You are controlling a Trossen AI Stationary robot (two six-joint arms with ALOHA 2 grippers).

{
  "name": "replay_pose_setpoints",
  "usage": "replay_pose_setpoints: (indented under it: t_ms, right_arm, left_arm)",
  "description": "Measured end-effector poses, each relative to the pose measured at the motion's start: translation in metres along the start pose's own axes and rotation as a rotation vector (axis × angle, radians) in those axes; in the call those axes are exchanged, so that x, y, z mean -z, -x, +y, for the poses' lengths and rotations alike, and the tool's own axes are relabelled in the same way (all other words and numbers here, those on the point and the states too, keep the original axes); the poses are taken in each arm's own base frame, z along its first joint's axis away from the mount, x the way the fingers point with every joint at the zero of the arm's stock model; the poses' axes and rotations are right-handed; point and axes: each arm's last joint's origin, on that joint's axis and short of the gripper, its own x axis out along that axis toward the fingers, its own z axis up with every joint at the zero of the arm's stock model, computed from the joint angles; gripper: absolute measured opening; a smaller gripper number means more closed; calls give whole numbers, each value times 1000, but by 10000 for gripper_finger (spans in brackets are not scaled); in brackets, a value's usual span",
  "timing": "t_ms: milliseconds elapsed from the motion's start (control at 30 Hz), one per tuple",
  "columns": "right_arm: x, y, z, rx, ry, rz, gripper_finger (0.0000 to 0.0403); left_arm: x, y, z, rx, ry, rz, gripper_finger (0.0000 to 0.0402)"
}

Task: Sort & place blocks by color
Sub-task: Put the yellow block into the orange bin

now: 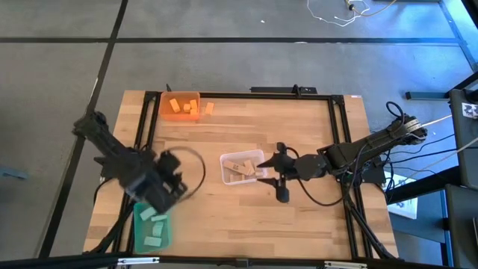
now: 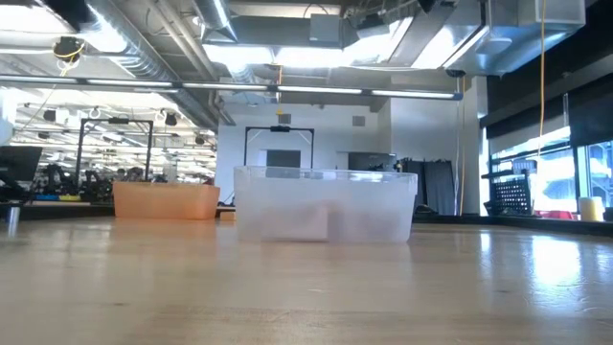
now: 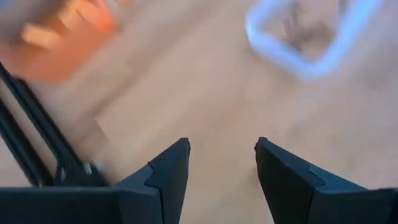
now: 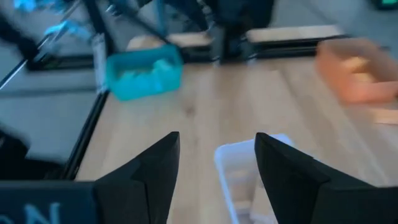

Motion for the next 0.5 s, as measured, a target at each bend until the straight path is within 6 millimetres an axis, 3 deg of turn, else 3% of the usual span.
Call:
replay_pose_setpoints:
  t_ms: [167,333,500]
  right_arm:
    - [-3,0,-5,148,-41,-53,209]
    - [-5,-3,-14,186,-115,-66,209]
    - [-8,-6,-29,237,-151,-75,209]
  left_arm:
    - [-51,-13,29,-68,87,-92,174]
    - [-101,-36,59,-141,149,-102,174]
    - [-161,-63,77,104,74,-118,174]
